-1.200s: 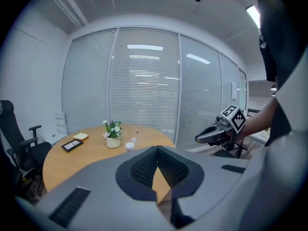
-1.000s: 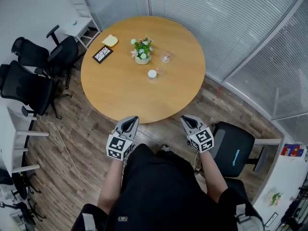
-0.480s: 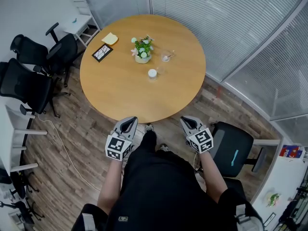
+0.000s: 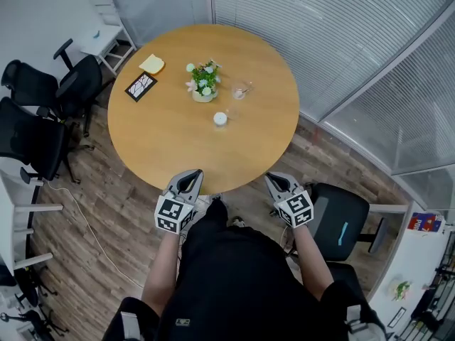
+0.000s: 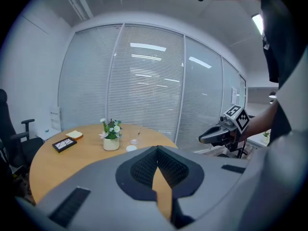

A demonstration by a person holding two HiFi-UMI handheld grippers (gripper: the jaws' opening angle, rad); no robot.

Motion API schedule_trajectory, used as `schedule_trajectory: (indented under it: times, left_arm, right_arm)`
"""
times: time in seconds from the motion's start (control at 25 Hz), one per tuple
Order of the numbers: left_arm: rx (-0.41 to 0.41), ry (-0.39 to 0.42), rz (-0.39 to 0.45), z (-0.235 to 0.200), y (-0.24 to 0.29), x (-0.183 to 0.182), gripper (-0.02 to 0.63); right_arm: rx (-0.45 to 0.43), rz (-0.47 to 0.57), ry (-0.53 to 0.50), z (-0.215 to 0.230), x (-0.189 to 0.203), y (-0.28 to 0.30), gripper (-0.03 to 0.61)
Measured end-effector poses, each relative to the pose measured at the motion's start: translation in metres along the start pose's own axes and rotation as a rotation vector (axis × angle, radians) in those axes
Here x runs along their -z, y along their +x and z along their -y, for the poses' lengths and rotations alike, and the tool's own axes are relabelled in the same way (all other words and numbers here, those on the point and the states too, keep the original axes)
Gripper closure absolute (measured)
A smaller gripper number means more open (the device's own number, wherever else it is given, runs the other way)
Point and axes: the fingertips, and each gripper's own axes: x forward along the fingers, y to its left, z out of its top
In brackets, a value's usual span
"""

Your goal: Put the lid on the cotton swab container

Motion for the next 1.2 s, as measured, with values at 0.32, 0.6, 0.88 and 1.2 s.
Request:
schedule_trajectory:
  times: [0.32, 0.6, 0.88, 1.2]
  left_arm:
    - [0.066, -0.001, -0.031, -0.037, 0.041, -0.008, 0.606]
    - [0.112, -0.002, -0.044, -0.062, 0.070, -0.016, 0.606]
    - [0.153, -0.001, -0.087, -0.085, 0.096, -0.008, 0.606]
    - [0.220, 0.008, -0.119, -0.102, 0.124, -0.003, 0.606]
  right_arm:
    - [0.029, -0.022, 0.029, 0.017, -0.012, 0.037, 0.569]
    - [0.028, -0.051, 0.044, 0.025, -0.019, 0.071, 0.569]
    - [0.028, -0.057, 0.054, 0.034, -0.031, 0.102, 0.569]
    - [0.044, -0.070, 0.095, 0.049, -0.033, 0.136, 0.568]
